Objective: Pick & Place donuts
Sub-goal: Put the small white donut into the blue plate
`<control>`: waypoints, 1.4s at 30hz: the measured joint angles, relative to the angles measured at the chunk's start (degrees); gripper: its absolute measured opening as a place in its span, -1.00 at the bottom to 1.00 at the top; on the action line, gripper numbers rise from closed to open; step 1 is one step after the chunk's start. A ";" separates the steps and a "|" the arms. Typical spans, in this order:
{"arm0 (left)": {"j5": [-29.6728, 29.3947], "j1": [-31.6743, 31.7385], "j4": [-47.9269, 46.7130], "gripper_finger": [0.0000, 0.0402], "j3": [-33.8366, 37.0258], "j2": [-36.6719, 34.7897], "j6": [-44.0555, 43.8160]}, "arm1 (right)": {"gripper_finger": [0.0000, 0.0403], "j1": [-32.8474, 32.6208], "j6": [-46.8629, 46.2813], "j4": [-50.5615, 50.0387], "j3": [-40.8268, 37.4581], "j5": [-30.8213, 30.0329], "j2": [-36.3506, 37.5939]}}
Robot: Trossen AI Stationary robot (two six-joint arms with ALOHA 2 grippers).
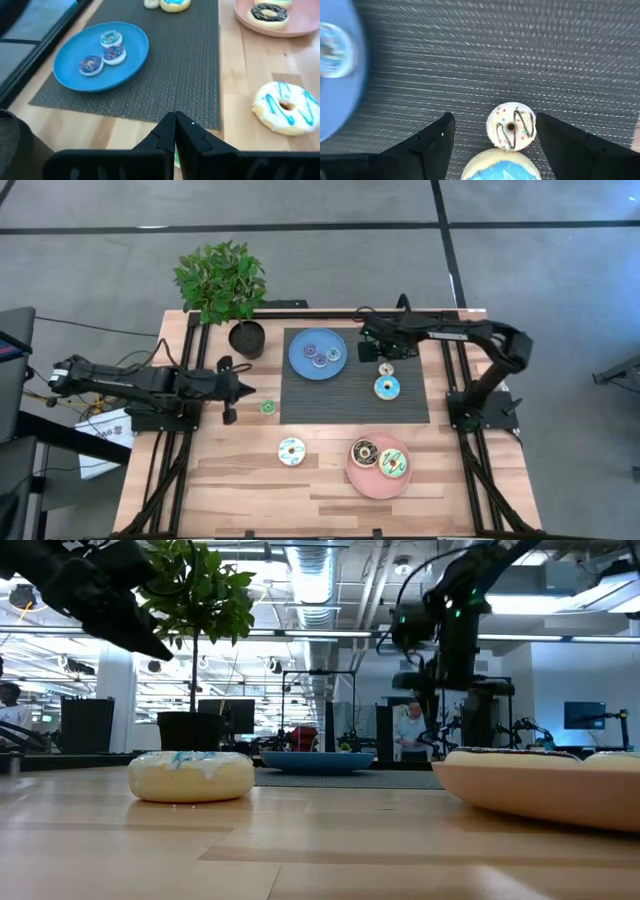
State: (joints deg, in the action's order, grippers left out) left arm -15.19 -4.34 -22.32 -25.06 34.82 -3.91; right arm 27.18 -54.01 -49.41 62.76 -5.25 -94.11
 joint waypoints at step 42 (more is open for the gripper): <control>1.78 0.00 -5.21 -1.00 -0.02 -0.36 -2.86 | -0.08 3.24 2.13 -1.16 -0.49 8.36 -9.19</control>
State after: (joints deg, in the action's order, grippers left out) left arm -13.41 -4.34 -27.53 -25.08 34.46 -6.76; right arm 30.41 -51.88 -50.57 62.27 3.11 -103.30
